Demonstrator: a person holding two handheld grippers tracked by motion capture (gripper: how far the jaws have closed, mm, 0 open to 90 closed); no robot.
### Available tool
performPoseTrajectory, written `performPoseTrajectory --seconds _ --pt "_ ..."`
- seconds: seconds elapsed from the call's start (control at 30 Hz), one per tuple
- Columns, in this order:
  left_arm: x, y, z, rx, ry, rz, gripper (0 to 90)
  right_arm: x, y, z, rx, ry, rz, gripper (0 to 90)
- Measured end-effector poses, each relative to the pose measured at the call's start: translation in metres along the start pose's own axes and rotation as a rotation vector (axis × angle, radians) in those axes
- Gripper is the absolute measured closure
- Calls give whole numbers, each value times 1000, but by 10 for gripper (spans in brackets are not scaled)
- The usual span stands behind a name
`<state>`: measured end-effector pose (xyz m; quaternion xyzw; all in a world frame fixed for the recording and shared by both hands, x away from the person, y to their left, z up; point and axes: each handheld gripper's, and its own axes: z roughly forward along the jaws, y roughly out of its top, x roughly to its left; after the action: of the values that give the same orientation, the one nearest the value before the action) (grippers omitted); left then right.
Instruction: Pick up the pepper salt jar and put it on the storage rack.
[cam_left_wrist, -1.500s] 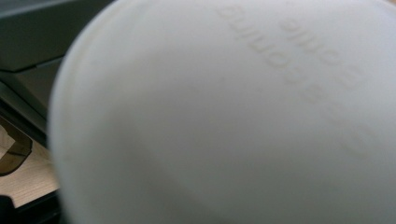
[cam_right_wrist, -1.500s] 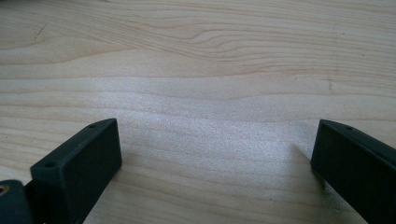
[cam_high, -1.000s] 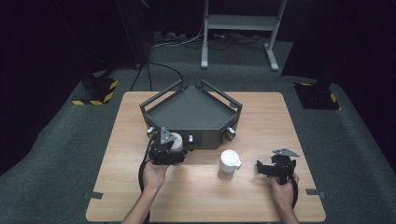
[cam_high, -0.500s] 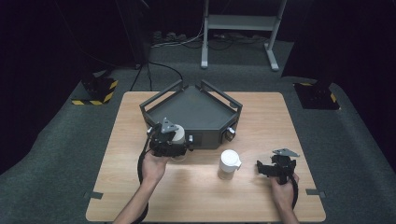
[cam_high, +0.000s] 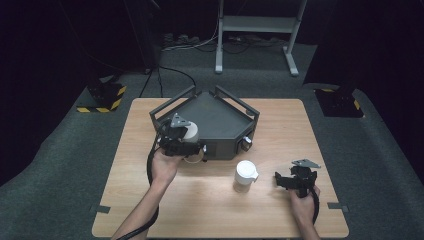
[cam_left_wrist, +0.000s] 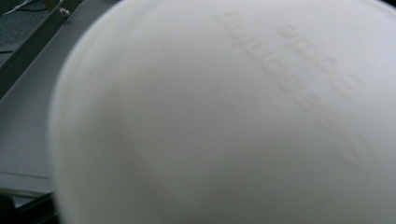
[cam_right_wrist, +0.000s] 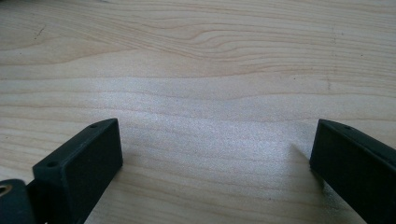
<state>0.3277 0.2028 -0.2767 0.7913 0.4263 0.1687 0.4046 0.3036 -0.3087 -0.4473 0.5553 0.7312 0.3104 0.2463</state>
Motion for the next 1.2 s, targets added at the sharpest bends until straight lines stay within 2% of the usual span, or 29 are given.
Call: performPoseTrajectory --seconds 0.53,0.83,1.2 --pt "11 35 5 -7 10 -16 335 0 0 0 0 0 0 16" --pt "15 52 17 -3 34 -21 335 0 0 0 0 0 0 16" --pt "23 61 36 11 74 -49 335 0 0 0 0 0 0 16"
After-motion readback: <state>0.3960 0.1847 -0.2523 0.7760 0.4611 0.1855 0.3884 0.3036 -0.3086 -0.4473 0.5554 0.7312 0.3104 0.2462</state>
